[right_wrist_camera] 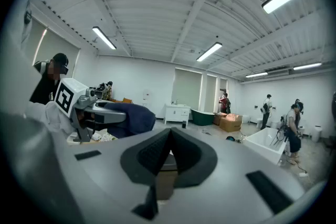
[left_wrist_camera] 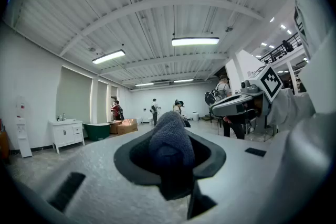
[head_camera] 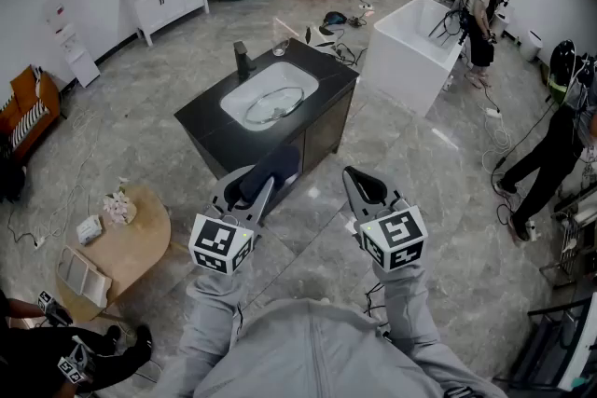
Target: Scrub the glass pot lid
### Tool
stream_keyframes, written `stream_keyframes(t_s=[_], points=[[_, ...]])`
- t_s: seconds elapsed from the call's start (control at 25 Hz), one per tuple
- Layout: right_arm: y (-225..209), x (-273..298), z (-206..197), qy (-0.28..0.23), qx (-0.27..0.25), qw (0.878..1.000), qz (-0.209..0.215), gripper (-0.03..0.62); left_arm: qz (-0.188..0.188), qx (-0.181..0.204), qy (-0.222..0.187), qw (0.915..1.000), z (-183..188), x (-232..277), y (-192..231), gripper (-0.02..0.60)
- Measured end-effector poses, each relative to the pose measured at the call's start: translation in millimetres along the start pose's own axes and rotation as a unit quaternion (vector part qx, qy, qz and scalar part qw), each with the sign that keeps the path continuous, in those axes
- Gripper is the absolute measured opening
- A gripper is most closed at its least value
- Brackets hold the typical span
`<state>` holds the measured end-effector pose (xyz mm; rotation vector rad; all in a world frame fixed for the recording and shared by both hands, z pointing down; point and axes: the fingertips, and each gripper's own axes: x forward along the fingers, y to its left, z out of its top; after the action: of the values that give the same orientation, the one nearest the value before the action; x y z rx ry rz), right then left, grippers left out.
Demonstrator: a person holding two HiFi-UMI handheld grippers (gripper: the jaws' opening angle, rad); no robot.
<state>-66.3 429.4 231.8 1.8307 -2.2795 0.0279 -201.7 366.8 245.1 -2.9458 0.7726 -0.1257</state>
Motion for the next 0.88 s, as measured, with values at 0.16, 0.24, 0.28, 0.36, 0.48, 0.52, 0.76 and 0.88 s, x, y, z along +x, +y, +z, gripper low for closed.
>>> stream_keyframes(t_s=[0.16, 0.24, 0.28, 0.36, 0.48, 0.52, 0.76, 0.88], points=[[2, 0, -2, 0.003, -0.001, 1.0, 0.0, 0.028, -0.004, 0.0, 0.003, 1.0, -2, 1, -1, 0.114], [3, 0, -3, 0.004, -0.001, 1.0, 0.0, 0.028, -0.006, -0.001, 0.004, 1.0, -3, 1, -2, 0.114], [3, -1, -4, 0.005, 0.0, 1.0, 0.0, 0.028, -0.007, -0.001, 0.005, 1.0, -4, 1, -3, 0.114], [2, 0, -5, 0.007, 0.004, 1.0, -0.002, 0.028, -0.01, -0.001, 0.007, 0.9999, -5, 2, -4, 0.114], [-2, -1, -7, 0.003, 0.026, 1.0, -0.008, 0.029, -0.013, -0.004, 0.009, 0.9999, -7, 3, -5, 0.114], [-4, -1, -7, 0.001, 0.032, 0.999, -0.008, 0.029, -0.014, -0.005, 0.01, 0.9998, -7, 4, -6, 0.114], [-12, -1, -8, 0.001, 0.026, 1.0, -0.001, 0.031, -0.013, -0.005, 0.014, 0.9998, -7, 14, -9, 0.114], [-20, -2, -11, -0.002, 0.03, 1.0, -0.002, 0.031, -0.011, -0.002, 0.015, 0.9998, -7, 21, -12, 0.114]])
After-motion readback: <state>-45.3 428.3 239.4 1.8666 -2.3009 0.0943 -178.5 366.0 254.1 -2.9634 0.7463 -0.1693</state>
